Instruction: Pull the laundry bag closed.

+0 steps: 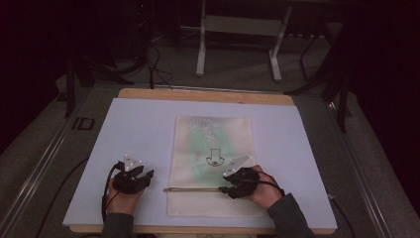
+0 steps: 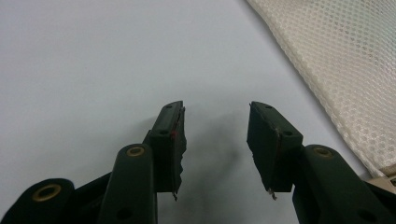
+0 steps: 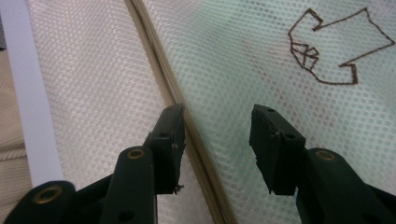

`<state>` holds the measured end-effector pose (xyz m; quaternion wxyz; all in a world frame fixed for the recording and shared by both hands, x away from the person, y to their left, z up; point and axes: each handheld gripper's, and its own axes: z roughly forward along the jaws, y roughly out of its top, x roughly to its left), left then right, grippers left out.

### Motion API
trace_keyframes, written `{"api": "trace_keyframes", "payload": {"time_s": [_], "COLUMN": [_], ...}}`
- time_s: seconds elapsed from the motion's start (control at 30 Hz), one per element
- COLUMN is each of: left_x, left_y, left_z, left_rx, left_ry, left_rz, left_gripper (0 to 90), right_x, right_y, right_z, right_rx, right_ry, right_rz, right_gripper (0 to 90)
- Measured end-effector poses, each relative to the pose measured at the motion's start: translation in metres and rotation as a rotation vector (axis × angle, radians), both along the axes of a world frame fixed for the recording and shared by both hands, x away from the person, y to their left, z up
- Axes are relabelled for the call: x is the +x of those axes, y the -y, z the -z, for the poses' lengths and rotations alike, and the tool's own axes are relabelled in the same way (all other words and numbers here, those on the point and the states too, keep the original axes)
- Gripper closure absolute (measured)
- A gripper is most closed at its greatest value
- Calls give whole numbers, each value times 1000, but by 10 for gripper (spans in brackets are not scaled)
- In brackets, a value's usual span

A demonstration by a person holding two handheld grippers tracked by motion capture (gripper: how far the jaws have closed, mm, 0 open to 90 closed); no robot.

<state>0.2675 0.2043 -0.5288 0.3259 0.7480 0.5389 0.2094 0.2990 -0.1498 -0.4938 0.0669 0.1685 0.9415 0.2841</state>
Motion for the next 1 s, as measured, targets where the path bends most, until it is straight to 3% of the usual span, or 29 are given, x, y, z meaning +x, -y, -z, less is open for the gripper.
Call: {"api": "trace_keyframes", "payload": {"time_s": [1.0], "left_x": [0], "left_y": [-1], "left_z": [0], "left_rx": [-4], "left_ry": [-3], "left_rz": [0], "left_gripper": [556], "right_x": [-1], "right_y": [-32], "right_z": [-4], "right_rx": [-28], "right_ry": [3], "right_rz": [-84], "right_gripper": [556]}}
